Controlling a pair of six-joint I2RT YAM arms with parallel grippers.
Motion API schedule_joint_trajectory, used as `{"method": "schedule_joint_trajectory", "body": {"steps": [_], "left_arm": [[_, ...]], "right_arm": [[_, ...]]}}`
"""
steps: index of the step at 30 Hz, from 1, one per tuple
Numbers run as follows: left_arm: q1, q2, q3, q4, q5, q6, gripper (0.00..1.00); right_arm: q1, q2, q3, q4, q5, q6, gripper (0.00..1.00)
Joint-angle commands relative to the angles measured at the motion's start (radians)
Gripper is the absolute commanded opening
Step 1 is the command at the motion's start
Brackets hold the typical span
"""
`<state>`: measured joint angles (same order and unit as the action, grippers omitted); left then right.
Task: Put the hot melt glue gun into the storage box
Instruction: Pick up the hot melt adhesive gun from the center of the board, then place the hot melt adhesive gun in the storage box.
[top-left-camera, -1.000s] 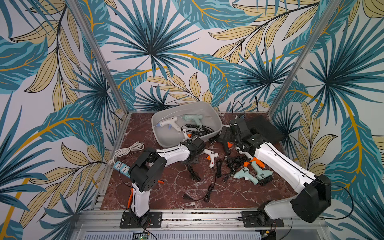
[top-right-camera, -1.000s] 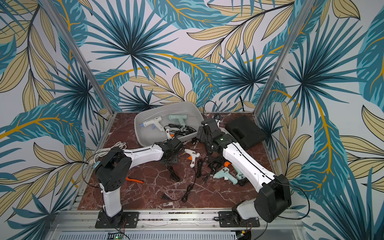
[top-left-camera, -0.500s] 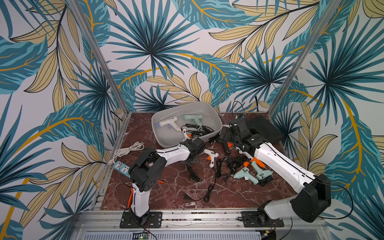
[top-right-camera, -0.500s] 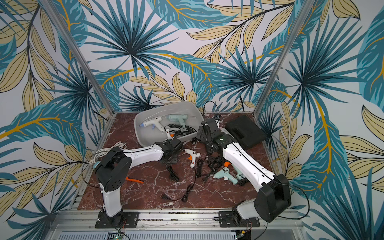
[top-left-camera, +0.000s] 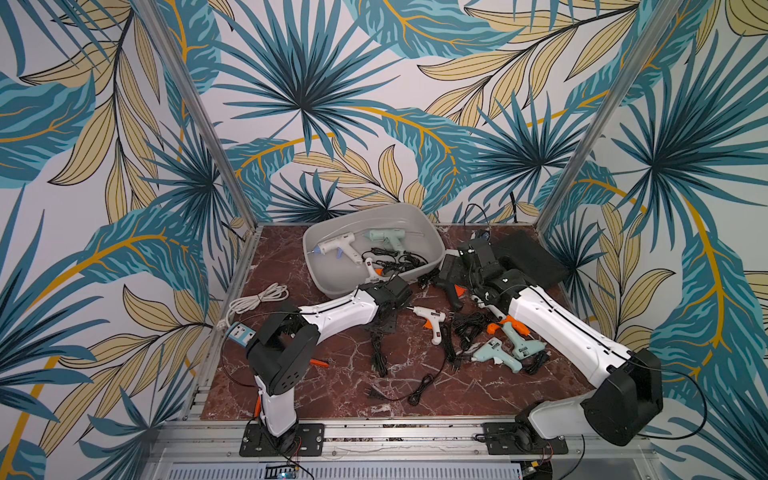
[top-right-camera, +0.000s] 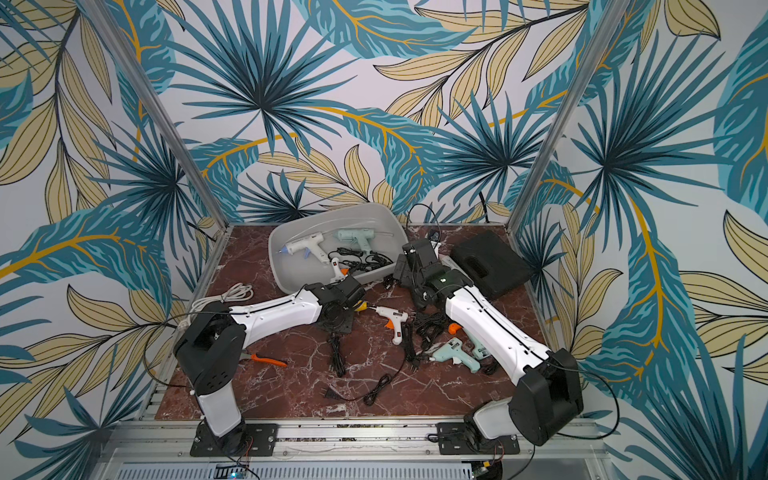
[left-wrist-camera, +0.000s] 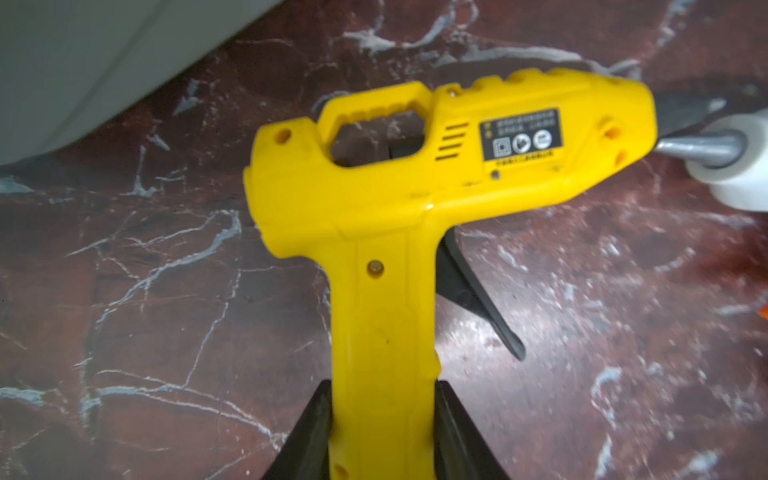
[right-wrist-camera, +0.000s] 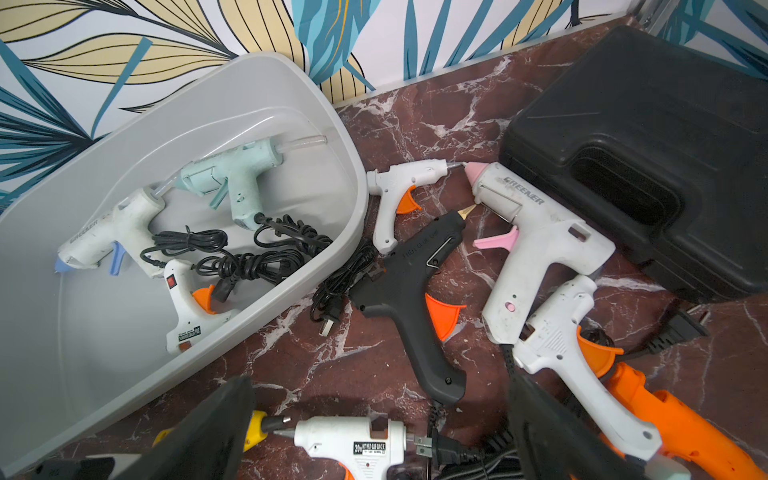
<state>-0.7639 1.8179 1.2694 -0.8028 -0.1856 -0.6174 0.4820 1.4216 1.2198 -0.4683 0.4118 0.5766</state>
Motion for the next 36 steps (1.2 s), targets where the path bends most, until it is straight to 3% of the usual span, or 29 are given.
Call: {"method": "schedule_joint_trajectory", "body": {"steps": [1,7,14,20,27,36], "left_arm": [[-0.009,-0.062,0.054,-0.027,0.012,0.049,0.00],[-0.009,-0.091,0.066,-0.015,-0.081,0.040,0.00],[-0.017,-0.151,0.107,0.030,-0.013,0.096,0.00],[-0.001,-0.190,0.248,-0.029,-0.008,0.178,0.00],[0.109,-0.213,0.354,0.013,-0.057,0.236,0.00],[0.298,-0.128,0.458,0.045,-0.121,0.172,0.00]], "right_arm": [[0.000,-0.023,-0.026,0.007,0.018,0.014,1.00],[0.000,-0.012,-0.029,0.011,0.010,0.013,1.00],[0.000,-0.028,-0.023,-0.009,0.036,-0.002,1.00],[-0.001,-0.101,-0.040,-0.022,0.097,0.004,0.99],[-0.002,-0.191,-0.067,-0.030,0.114,0.009,0.99],[0.000,-0.186,-0.075,-0.036,0.098,0.003,0.99]]}}
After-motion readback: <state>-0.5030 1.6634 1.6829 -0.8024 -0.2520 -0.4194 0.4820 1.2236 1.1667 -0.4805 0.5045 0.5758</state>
